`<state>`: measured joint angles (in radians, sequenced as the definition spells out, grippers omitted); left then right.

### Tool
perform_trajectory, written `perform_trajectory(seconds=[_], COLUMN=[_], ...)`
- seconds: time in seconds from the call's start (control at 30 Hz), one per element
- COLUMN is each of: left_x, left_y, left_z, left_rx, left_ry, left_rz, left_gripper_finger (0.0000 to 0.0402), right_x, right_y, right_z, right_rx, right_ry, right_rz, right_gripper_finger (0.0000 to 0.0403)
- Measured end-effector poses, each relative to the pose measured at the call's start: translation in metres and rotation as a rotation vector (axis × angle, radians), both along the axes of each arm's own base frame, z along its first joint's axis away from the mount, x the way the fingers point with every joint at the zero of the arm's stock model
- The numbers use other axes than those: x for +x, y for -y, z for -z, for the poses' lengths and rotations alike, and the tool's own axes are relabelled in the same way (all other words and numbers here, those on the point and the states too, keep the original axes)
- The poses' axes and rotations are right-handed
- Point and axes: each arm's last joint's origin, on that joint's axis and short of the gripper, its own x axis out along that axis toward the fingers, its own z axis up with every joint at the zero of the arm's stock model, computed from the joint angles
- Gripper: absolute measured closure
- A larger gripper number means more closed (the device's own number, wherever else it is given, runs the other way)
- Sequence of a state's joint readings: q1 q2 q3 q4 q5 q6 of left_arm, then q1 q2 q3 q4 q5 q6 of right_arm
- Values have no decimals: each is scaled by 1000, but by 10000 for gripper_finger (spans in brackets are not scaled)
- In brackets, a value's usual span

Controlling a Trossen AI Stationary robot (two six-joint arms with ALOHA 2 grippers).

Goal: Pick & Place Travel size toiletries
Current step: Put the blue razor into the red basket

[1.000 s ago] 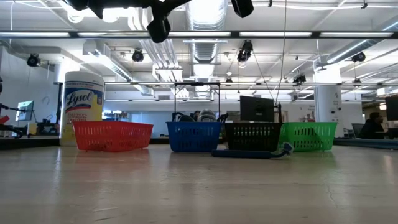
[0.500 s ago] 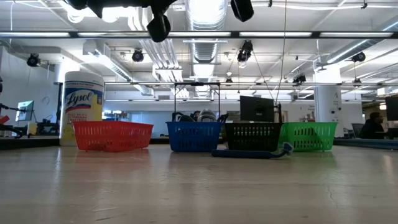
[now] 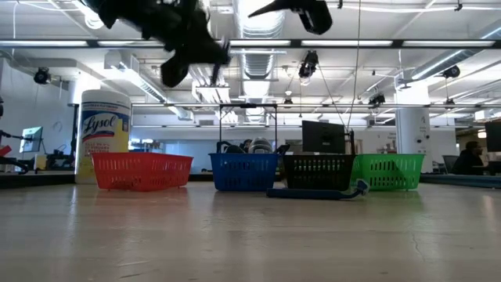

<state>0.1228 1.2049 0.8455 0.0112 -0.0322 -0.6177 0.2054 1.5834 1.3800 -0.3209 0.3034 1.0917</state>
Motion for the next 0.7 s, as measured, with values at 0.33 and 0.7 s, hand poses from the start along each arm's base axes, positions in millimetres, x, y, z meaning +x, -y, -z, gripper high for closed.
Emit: perform_trajectory(seconds=[0.33,0.7], left_x=[-48,-62], left_y=[-21,-53], left_z=[36,74], left_rx=[-28,-165], left_ry=[-576,-661], left_rz=[-214,-300], left_gripper_finger=[364,364], right_x=[-22,-25], right_y=[-2,-2], right_z=[13,16], right_rx=[87,58], right_ry=[-215,-259], right_rz=[95,99], right_gripper_finger=[132,108])
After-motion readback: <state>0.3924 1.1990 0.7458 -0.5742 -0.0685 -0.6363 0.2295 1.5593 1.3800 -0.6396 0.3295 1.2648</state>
